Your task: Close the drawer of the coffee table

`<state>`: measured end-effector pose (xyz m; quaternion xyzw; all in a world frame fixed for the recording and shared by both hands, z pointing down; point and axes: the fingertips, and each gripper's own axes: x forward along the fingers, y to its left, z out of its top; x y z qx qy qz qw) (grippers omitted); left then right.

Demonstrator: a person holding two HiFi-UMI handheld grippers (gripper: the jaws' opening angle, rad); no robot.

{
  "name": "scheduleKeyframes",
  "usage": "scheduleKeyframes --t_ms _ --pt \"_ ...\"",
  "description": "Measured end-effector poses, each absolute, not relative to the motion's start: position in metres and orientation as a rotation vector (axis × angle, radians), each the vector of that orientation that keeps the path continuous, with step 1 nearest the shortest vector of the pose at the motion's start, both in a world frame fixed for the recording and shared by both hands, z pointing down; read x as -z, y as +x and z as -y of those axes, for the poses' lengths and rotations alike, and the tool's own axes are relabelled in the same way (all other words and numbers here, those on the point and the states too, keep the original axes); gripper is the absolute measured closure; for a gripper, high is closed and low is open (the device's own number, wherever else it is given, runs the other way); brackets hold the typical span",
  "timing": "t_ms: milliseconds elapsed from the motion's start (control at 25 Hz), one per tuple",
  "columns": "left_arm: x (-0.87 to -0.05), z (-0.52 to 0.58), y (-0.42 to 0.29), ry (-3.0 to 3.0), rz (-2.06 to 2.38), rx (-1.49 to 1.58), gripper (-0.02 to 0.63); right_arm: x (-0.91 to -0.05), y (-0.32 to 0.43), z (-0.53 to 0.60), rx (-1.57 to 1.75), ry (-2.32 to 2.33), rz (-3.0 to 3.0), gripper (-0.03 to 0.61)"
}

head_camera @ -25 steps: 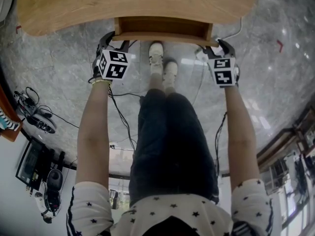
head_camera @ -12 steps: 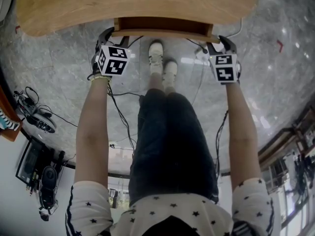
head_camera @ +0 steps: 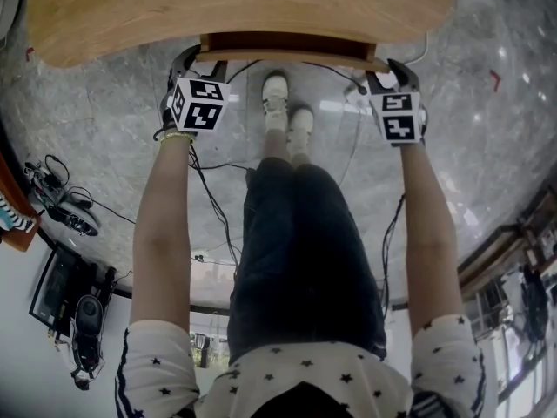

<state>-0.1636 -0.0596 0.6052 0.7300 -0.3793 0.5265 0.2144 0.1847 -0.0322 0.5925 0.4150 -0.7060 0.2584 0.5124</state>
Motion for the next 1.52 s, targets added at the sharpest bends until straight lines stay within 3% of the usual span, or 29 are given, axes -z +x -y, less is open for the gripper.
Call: scheduleKeyframes --t_ms 1520 --pt "-0.607 0.086 -0.164 1.927 1.199 -1.284 0.391 -0.594 0.187 0.064 -0.629 1.044 1.721 0.374"
